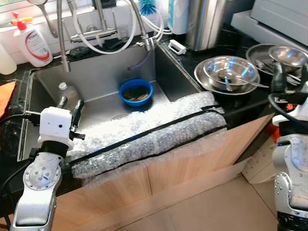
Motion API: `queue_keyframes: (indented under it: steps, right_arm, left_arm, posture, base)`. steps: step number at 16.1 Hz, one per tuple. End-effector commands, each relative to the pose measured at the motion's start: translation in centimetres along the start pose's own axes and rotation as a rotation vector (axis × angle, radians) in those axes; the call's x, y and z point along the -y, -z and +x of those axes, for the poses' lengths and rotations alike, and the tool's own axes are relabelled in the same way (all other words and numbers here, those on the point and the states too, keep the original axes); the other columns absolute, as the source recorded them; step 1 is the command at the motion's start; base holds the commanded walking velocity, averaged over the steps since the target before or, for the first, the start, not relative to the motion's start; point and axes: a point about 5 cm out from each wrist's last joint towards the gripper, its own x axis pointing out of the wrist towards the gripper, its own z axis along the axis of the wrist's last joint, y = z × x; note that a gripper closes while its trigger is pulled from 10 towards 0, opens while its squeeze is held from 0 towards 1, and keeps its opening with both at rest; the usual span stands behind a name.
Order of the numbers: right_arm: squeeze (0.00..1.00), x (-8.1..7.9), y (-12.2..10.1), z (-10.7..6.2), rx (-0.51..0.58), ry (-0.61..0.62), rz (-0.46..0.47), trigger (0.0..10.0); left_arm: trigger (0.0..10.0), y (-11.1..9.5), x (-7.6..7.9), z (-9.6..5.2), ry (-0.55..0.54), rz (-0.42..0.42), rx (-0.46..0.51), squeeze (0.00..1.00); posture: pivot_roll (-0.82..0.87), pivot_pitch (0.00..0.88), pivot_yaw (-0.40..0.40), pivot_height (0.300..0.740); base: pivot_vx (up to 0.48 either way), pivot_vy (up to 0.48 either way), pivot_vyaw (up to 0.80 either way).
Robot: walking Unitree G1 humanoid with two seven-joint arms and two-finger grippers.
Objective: Kitchen organization
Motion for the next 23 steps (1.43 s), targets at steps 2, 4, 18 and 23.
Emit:
queue_keyframes:
  steps: [2, 4, 18, 23]
  right_arm:
    - [1.0, -0.5, 1.2, -0.3, -0.082, 0.01, 0.01, 10.0]
    - [0.0, -1.8, 1.8, -0.4, -0.111, -0.038, 0.018, 10.0]
    - [0.0, -1.3, 4.0, 0.7, -0.257, 0.251, 0.253, 10.0]
    - [0.0, -2.1, 5.2, 1.2, -0.31, 0.271, 0.363, 10.0]
  left_arm:
    - [10.0, 0.3, 0.3, 0.0, 0.008, -0.002, -0.013, 0.0]
    - [10.0, 0.4, 0.4, -0.1, 0.015, -0.004, -0.018, 0.0]
    - [10.0, 0.9, 0.7, -0.1, 0.011, -0.013, -0.03, 0.0]
    - [10.0, 0.8, 1.0, 0.0, 0.012, -0.029, -0.024, 0.0]
  posture:
    - [-0.11, 0.051, 0.074, 0.74]
    - [-0.11, 0.042, 0.073, 0.74]
    - [-0.1, 0.05, 0.067, 0.74]
    - [-0.09, 0.045, 0.063, 0.74]
  base:
    - [0.0, 0.0, 0.0]
    - [0.0, 0.0, 0.0]
    - [0.0, 0.0, 0.0]
    - [0.0, 0.0, 0.0]
